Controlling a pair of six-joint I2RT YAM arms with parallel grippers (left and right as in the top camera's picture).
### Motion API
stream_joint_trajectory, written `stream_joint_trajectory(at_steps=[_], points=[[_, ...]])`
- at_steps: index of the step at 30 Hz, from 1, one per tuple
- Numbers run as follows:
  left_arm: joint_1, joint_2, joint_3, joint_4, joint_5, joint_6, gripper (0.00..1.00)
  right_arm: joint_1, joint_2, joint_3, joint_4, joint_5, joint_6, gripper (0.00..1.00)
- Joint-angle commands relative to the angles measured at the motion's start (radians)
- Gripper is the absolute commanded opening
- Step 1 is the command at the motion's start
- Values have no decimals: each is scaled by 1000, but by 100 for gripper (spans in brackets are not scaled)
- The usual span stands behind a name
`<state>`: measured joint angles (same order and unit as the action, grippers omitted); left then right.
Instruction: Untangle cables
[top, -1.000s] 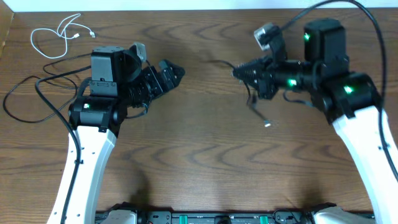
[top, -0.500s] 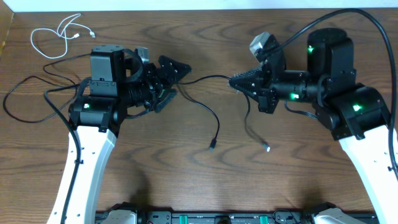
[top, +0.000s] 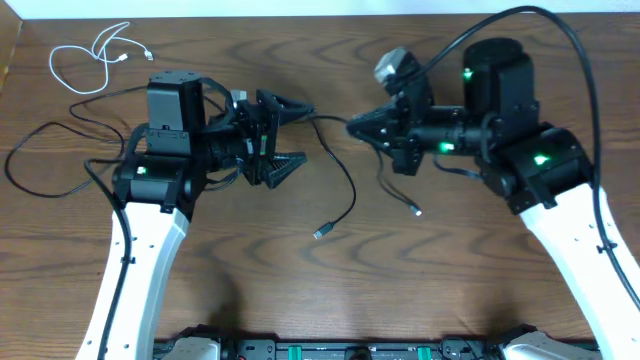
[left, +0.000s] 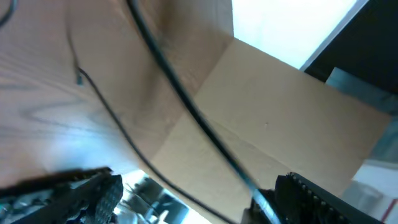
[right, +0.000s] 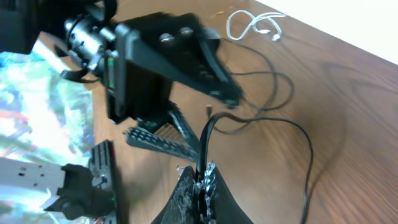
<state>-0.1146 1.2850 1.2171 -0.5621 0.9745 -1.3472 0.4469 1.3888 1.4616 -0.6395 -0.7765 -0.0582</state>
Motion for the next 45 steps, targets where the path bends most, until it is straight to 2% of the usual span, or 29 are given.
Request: stream_joint_trajectory(at_steps=[1, 11, 29, 35, 36, 41, 42, 43, 45], points=[[-6, 2, -6, 27, 20, -95, 84, 42, 5, 16, 5, 50, 21, 1], [-6, 2, -6, 34, 19, -95, 59, 74, 5, 16, 14, 67, 47, 1], [-6, 2, -6, 34, 21, -134, 34, 74, 5, 16, 21, 86, 53, 1], [-6, 2, -6, 34, 20, -175, 19, 74, 5, 16, 19, 86, 54, 1], [-6, 2, -6, 34, 20, -175, 9, 76, 5, 16, 19, 86, 54, 1], [-6, 2, -6, 34, 19, -177, 8, 79, 5, 16, 19, 86, 54, 1], [-6, 2, -6, 34, 19, -172, 8, 79, 5, 16, 19, 86, 54, 5], [-5, 2, -6, 34, 19, -149, 8, 78, 5, 16, 19, 86, 54, 15], [-5, 2, -6, 43, -1, -68, 7, 75, 5, 16, 19, 91, 54, 30]])
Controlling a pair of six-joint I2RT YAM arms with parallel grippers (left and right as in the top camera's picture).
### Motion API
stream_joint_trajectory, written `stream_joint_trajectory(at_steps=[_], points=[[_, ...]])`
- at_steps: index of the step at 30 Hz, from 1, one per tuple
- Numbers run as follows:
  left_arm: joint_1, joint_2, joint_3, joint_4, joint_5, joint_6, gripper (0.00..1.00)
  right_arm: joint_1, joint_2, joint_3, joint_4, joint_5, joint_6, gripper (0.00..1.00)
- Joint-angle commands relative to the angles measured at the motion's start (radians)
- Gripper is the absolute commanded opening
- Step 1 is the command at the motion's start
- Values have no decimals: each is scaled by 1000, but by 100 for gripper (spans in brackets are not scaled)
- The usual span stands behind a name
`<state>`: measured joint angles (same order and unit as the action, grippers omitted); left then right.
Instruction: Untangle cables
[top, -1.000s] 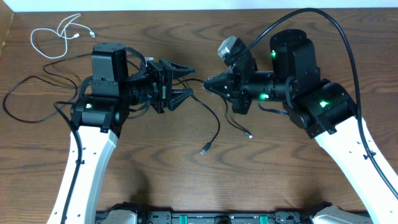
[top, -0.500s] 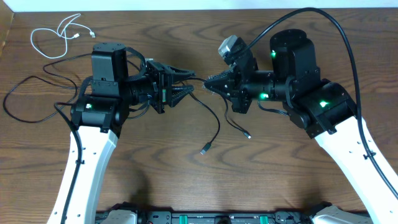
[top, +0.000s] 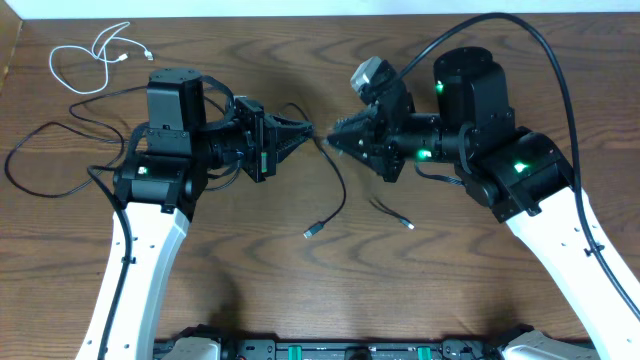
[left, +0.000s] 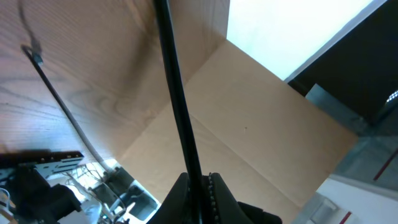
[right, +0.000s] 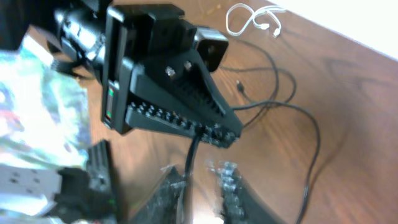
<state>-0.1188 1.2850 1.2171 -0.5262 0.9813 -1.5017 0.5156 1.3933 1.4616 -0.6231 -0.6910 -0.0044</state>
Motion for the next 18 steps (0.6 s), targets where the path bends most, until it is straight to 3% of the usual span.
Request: stream_joint_trajectory(at_steps=[1, 3, 10, 14, 18], points=[[-1, 2, -6, 19, -24, 130, 8, 3, 0, 16, 1, 11, 0, 41], [-1, 2, -6, 42, -34, 201, 7, -5, 0, 16, -10, 21, 4, 81], [-1, 1, 32, 144, 2, 358, 7, -50, 0, 16, -58, 64, 17, 99], [3, 1, 83, 126, -8, 497, 7, -92, 0, 16, -84, 64, 19, 99], [42, -2, 93, 21, -133, 539, 7, -129, 0, 16, -123, 65, 19, 99]])
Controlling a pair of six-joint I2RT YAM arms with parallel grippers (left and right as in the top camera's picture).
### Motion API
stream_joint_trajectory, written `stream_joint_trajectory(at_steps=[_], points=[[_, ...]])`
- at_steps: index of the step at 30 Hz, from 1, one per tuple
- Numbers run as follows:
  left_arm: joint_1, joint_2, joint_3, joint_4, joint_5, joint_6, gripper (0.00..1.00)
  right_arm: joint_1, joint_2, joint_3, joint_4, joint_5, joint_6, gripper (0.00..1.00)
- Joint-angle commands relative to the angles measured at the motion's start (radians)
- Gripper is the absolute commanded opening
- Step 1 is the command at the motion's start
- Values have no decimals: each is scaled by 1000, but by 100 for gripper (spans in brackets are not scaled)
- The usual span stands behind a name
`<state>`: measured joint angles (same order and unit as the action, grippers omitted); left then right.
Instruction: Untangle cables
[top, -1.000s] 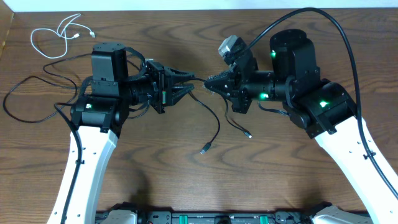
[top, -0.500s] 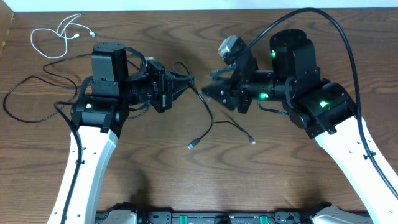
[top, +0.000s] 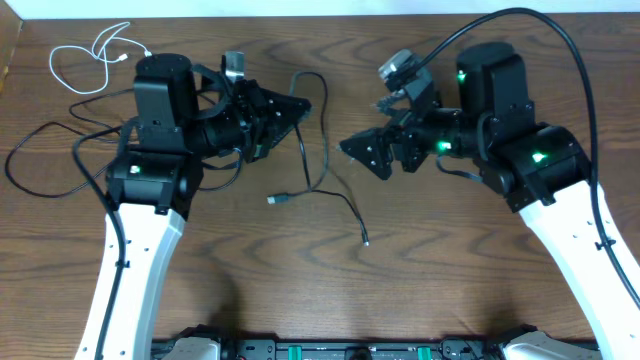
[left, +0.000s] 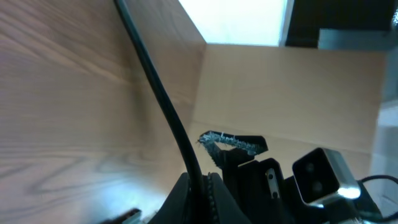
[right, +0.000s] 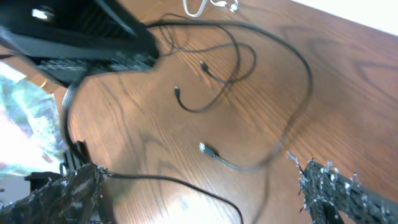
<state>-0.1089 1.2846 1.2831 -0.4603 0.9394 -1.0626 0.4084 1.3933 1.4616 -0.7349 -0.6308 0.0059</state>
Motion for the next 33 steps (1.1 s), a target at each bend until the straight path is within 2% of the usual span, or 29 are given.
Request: stream_joint_trajectory(at_steps=[1, 6, 12, 15, 19, 24, 27, 29, 31, 33], points=[[52, -2, 27, -101, -162, 117, 7, -32, 0, 16, -19, 5, 8, 99], [146, -2, 27, -356, -527, 230, 7, -90, 0, 16, -72, 21, 8, 99], [245, -2, 27, -599, -716, 284, 8, -123, 0, 16, -98, 103, 8, 99], [288, -2, 27, -694, -867, 283, 7, -122, 0, 16, -84, 132, 8, 99], [367, -2, 26, -755, -1040, 280, 7, -122, 0, 16, -81, 151, 8, 99], [468, -2, 26, -740, -1117, 284, 7, -122, 0, 16, -84, 184, 8, 99], [506, -2, 26, -699, -1112, 367, 7, -122, 0, 16, -84, 190, 3, 99], [511, -4, 26, -645, -1009, 526, 7, -122, 0, 16, -83, 208, 4, 99], [511, -6, 27, -594, -835, 694, 7, -123, 0, 16, -81, 214, 3, 99], [511, -13, 27, -555, -668, 802, 7, -125, 0, 16, -77, 214, 4, 99]])
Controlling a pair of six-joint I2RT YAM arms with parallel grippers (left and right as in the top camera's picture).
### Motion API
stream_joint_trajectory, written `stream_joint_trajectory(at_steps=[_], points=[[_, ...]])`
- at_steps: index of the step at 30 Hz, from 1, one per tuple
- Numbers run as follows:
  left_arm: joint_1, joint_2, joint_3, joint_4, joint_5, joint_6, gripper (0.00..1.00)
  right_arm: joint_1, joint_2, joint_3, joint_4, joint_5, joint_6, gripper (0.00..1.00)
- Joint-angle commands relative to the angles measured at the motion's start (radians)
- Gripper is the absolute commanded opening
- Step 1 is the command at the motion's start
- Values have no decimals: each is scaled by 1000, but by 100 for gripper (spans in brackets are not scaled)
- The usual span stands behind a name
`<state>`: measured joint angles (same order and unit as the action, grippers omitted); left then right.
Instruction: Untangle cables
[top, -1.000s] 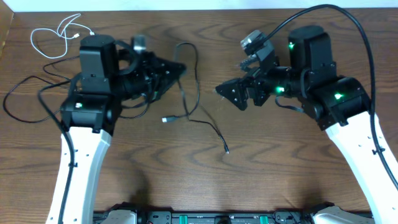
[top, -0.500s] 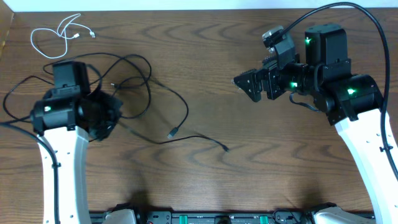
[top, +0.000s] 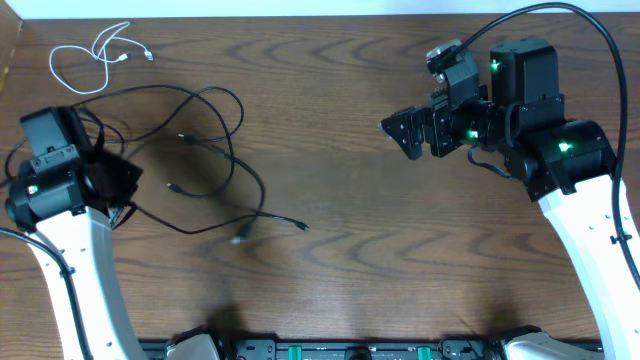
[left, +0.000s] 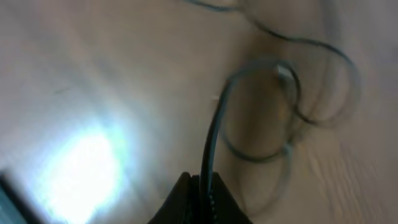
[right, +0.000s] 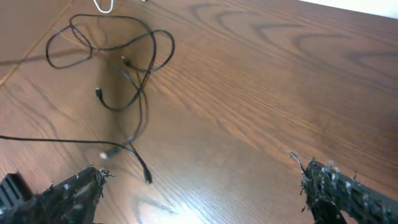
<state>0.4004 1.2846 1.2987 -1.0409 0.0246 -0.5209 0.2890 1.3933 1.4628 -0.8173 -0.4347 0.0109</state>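
Black cables (top: 205, 130) lie in loose overlapping loops on the left half of the wooden table, and the right wrist view shows them as black cables (right: 121, 62) too. Their plug ends (top: 240, 238) trail toward the middle. My left gripper (top: 128, 178) is at the far left edge, shut on one black cable strand (left: 214, 124) that runs out from its closed fingertips (left: 200, 190). My right gripper (top: 403, 135) hovers right of centre, open with nothing between its fingers (right: 68, 193).
A thin white cable (top: 90, 55) is coiled at the table's back left corner. The table's left edge (top: 8, 60) is close to my left arm. Bare wood (right: 267, 93) stretches between the black cables and my right gripper.
My left gripper, still shut on the black cable, has gone from left of centre to the far left edge, and the cables now lie further left. The open right gripper has drawn back to the right.
First my right gripper was shut on a black cable mid-table, with the open left gripper facing it. Then the left was shut on that cable and the right had opened. Then the two stood apart. Now the left holds the cable at the far left.
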Motion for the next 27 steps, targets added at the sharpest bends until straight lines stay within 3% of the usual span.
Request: stream_joint_trajectory(at_steps=[1, 4, 9, 24, 27], points=[[2, -18, 11, 43, 332, 314, 7, -6, 0, 14, 7, 18, -1, 99], [2, -40, 11, 81, 531, 438, 7, -6, 0, 14, 9, 18, -1, 99], [24, -81, 11, 84, 406, 301, 7, -6, 0, 14, 5, 18, -1, 99], [121, -281, 11, 36, 409, 286, 7, -6, 0, 14, 9, 18, -1, 99], [121, -323, 11, 28, 257, 153, 7, -6, 0, 14, 10, 17, -1, 99]])
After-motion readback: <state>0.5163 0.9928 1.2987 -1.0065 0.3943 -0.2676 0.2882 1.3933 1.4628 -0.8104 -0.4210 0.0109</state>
